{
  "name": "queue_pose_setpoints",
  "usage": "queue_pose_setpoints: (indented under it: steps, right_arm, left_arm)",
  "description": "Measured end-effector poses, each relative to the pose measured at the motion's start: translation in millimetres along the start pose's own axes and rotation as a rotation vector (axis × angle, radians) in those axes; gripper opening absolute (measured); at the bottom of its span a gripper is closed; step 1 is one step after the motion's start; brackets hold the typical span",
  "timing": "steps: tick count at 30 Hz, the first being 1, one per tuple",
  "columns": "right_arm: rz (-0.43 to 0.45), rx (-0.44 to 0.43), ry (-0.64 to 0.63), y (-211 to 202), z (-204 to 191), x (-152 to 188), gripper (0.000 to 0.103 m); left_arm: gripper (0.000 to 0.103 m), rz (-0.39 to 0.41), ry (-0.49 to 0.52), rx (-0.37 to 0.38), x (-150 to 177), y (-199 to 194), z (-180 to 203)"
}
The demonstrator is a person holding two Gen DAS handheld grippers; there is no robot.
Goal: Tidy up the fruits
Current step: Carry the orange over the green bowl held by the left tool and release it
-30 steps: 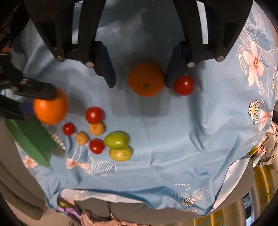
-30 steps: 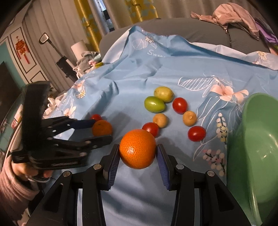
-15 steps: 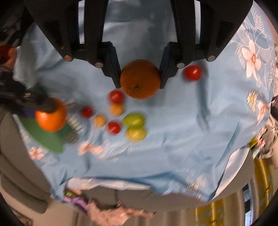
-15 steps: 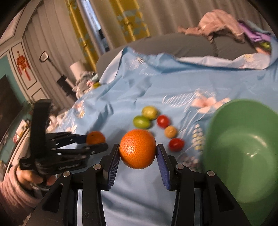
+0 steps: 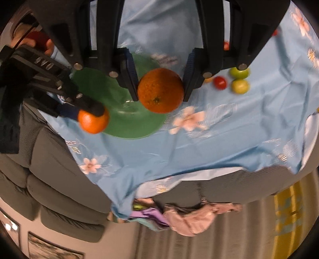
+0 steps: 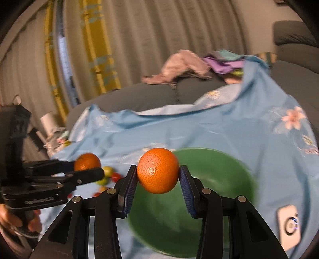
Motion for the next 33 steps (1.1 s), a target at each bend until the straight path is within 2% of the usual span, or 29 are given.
queue_pose_setpoints:
  steps: [9, 15, 21, 22, 23, 25, 28, 33]
  right_arm:
    - [-0.078, 0.115, -0.001, 1, 53, 19, 0.044]
    - [-0.118, 0.141, -0.021, 4, 60, 29, 0.044]
    - [-0.139, 0.155, -0.015, 5, 64, 34, 0.044]
    - [-0.133, 0.154, -0.018, 5, 64, 33, 0.044]
    - [-0.122, 0.154, -0.021, 3, 63, 31, 0.044]
    - [-0.109, 0.159, -0.025, 1, 63, 28, 0.044]
    - [-0.1, 0.169, -0.029, 1, 63, 26, 0.044]
    - [-0.032, 0.11, -0.018, -5, 49, 14, 0.045]
  left_arm:
    - [0.042, -0.106, 0.056, 0.025, 17, 49, 39]
    - [0.042, -0.182, 0.076, -0.008, 37, 63, 41]
    - [0.043, -0.206, 0.077, -0.028, 44, 64, 36]
    - [0.048, -0.204, 0.076, -0.031, 43, 63, 35]
    - [0.06, -0.2, 0.076, -0.034, 42, 62, 35]
    - [0.074, -0.182, 0.075, -0.036, 38, 59, 36]
    - [0.075, -0.155, 0.065, -0.036, 33, 50, 34]
    - [0.086, -0.099, 0.044, -0.082, 29, 23, 21]
Point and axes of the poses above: each gripper's, at about its wrist camera, not at the fingertips, and y roughly the way its jaws point, z to its right, x to its underside, the point moved 8 cm from there along y, roughly the way its jaws point, and after that the axes turned 15 degrees about z, right-handed, at the moved point
